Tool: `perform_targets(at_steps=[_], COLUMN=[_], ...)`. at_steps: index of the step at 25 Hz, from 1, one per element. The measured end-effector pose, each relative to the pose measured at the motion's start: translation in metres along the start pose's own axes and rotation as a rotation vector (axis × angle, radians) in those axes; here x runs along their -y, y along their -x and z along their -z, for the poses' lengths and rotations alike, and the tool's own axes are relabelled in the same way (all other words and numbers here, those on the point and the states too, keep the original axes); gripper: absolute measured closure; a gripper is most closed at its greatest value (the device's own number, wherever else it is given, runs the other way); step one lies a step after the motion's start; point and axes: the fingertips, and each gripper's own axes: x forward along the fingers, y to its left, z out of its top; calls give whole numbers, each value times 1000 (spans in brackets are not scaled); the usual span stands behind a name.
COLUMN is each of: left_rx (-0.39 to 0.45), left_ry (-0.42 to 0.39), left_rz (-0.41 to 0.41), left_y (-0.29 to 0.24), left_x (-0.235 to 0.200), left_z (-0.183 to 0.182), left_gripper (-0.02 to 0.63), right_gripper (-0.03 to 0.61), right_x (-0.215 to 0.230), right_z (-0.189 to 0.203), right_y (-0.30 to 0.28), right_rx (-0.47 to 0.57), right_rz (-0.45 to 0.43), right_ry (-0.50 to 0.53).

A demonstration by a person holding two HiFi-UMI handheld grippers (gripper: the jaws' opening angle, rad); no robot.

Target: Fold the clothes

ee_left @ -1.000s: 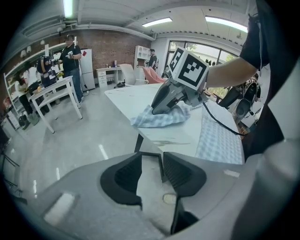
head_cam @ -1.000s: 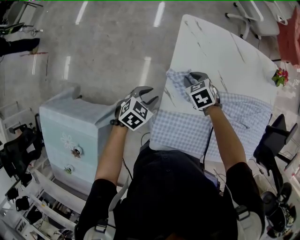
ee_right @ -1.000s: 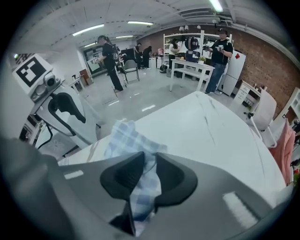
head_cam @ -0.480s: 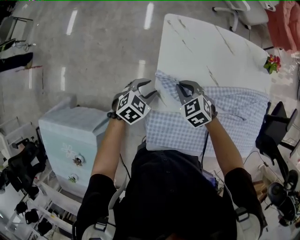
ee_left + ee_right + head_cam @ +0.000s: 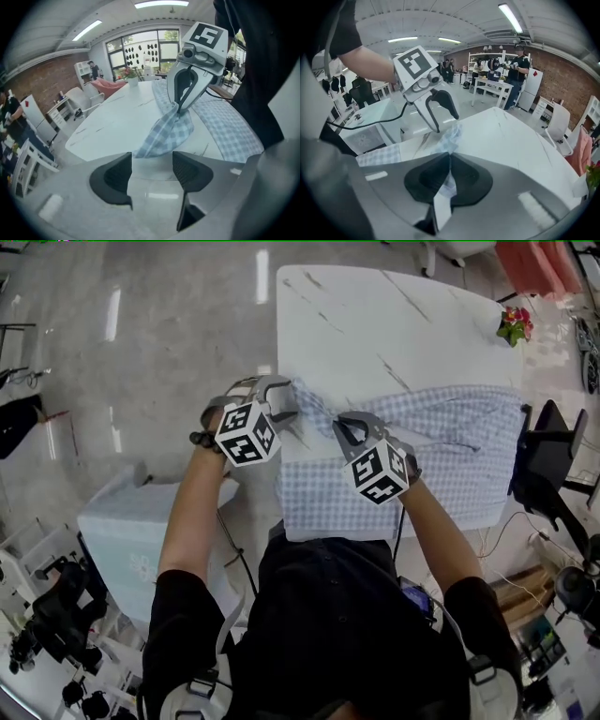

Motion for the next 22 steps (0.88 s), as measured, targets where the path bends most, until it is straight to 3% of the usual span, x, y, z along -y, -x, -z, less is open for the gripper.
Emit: perform_targets(at_steps=[3, 8, 14, 17, 20, 22], left_rx=[-20, -80, -113, -122, -117, -87], left_ry=[-99, -189, -220, -184, -88, 26], left_rz=[60, 126, 130, 139, 160, 154], left_y=[-5, -17, -24, -22, -16, -9], left_x=[-3, 1, 15, 26, 39, 44], left_z=[-8, -11, -10, -6, -2, 0], left_gripper=[334, 337, 434, 546, 566, 574], right_gripper=[563, 563, 561, 563, 563, 563], right_x=[-5, -12, -13, -9, 0, 6], right_z=[3, 7, 15, 10, 2, -6], right_y=[0, 3, 9, 12, 14, 14], right_rx=[-6, -4, -1, 3, 13, 18], right_rz=[8, 15, 14, 30, 73, 103], right_ry=[19, 47, 52, 69, 108, 148])
